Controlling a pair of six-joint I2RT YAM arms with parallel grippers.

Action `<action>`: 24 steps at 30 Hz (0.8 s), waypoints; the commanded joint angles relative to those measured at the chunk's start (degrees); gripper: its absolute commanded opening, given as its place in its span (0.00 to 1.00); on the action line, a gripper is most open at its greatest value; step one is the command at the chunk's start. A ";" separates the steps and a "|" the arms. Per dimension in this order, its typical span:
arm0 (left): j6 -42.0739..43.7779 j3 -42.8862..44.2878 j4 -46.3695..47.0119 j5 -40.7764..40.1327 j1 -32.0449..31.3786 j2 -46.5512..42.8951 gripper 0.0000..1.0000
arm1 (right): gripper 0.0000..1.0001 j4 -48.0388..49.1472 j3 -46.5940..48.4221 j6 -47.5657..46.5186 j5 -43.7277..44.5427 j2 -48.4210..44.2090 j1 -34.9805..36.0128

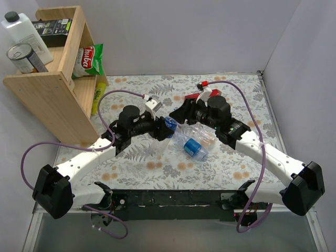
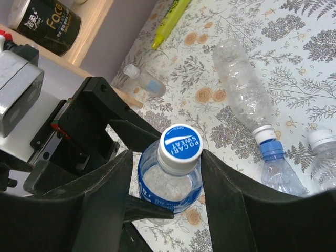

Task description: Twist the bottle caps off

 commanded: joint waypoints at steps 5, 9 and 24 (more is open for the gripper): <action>2.70 2.50 -1.17 -0.38 -2.22 -1.14 0.02 | 0.59 3.44 3.89 -0.28 1.40 1.06 0.32; 2.96 2.59 -1.43 -1.08 -3.01 -0.70 0.02 | 0.56 3.61 4.33 -0.46 1.31 1.32 0.23; -2.22 1.27 3.83 11.11 0.14 -2.20 0.01 | 0.05 8.26 0.38 -5.20 -8.50 -1.05 -2.05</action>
